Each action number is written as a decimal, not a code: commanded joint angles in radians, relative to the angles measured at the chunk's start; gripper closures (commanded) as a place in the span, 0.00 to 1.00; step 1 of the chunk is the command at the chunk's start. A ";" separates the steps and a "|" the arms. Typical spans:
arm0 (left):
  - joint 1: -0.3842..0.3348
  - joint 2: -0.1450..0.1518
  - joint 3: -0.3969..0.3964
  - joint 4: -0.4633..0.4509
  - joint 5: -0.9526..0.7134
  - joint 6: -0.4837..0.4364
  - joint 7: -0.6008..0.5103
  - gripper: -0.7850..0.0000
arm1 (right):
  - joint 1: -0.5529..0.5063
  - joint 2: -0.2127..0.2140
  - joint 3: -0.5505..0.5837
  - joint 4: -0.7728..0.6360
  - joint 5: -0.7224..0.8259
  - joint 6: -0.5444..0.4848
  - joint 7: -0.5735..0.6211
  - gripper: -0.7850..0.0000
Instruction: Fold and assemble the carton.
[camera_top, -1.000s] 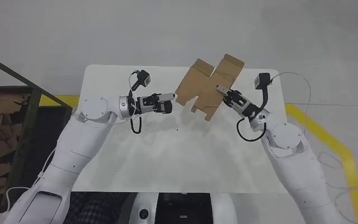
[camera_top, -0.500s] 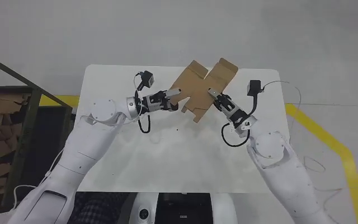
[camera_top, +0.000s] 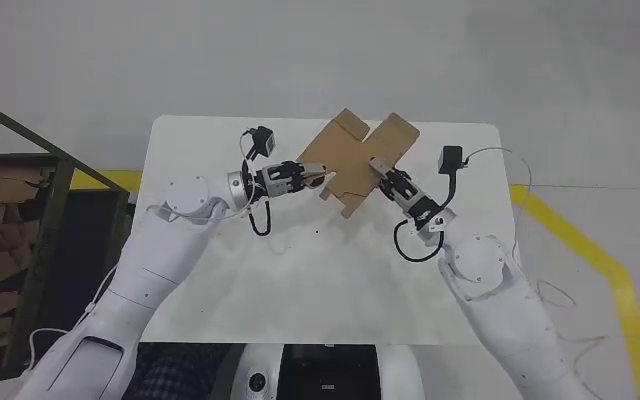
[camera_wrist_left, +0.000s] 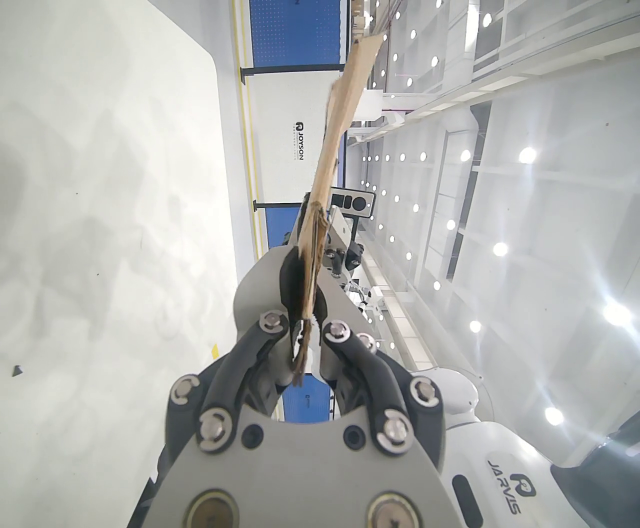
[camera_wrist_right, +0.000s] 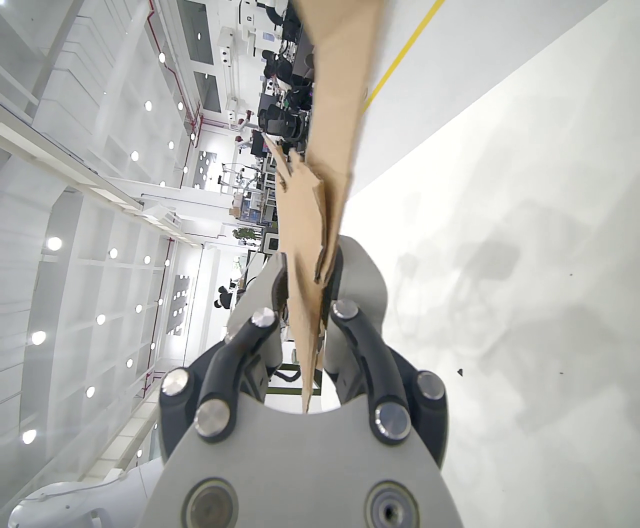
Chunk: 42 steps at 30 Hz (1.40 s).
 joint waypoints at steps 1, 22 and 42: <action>-0.003 0.000 -0.006 0.008 -0.003 0.001 -0.008 1.00 | 0.002 0.001 0.013 0.005 0.008 -0.013 0.019 0.00; -0.043 0.023 -0.055 0.118 0.002 -0.093 -0.447 1.00 | 0.155 0.027 0.124 0.347 0.350 -0.280 0.823 0.00; -0.040 0.045 -0.056 0.099 0.041 -0.162 -0.644 1.00 | 0.236 0.029 0.020 0.459 0.426 -0.299 1.168 0.54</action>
